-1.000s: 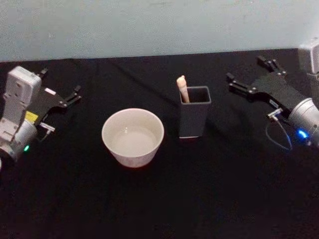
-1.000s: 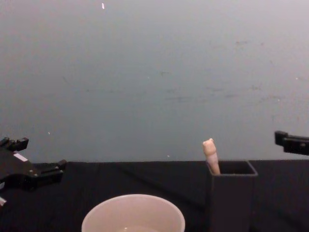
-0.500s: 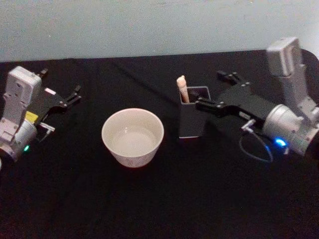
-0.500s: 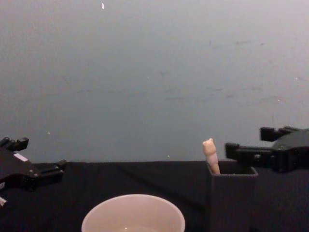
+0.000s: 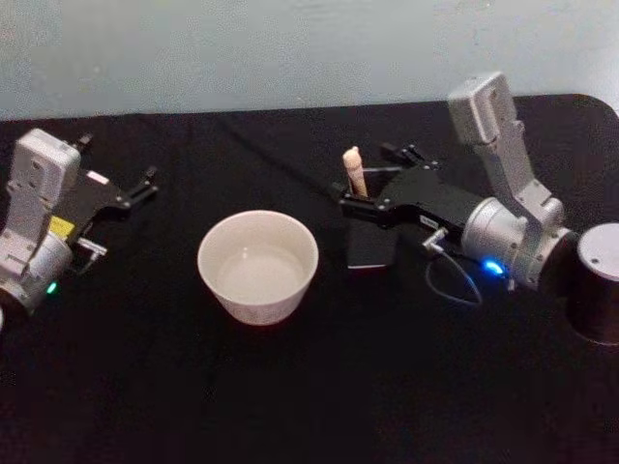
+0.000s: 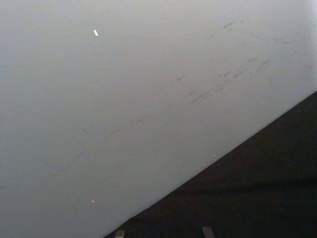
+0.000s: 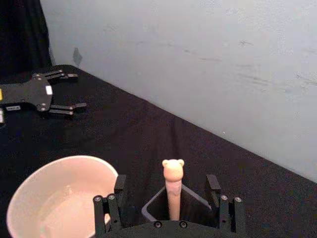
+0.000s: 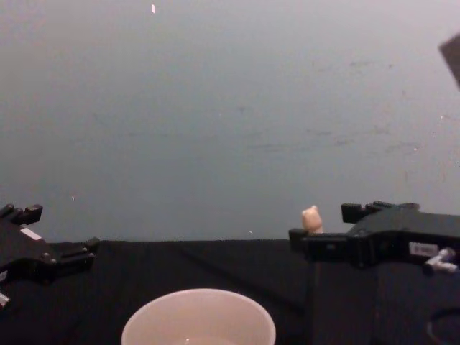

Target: Pick up the stirring spoon with one hand, stir inside the cup, then place it back in its original position.

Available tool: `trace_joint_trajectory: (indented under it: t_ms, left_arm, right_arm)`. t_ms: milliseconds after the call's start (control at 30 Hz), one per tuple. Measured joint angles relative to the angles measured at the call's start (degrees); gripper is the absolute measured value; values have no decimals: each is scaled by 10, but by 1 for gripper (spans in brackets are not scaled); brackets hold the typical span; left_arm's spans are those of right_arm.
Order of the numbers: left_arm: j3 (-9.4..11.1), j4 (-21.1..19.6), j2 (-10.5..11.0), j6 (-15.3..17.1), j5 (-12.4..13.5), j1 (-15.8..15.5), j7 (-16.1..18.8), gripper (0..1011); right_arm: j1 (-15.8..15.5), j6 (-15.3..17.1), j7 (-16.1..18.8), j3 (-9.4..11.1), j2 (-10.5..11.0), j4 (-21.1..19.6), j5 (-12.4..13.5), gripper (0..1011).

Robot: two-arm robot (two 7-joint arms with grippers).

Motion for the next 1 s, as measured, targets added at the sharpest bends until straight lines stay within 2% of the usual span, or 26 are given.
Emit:
trace_joint_trajectory:
  t_ms: [467, 800, 1000]
  left_arm:
    - [0, 0, 0, 0, 0, 0, 0, 1001]
    - [0, 0, 0, 0, 0, 0, 0, 1001]
    - [0, 0, 0, 0, 0, 0, 0, 1001]
  right_arm:
    - [29, 13, -3, -6, -42, 44, -33, 1002]
    - [40, 26, -1, 1, -68, 64, -45, 1002]
    - [43, 35, 3, 7, -76, 69, -50, 1002]
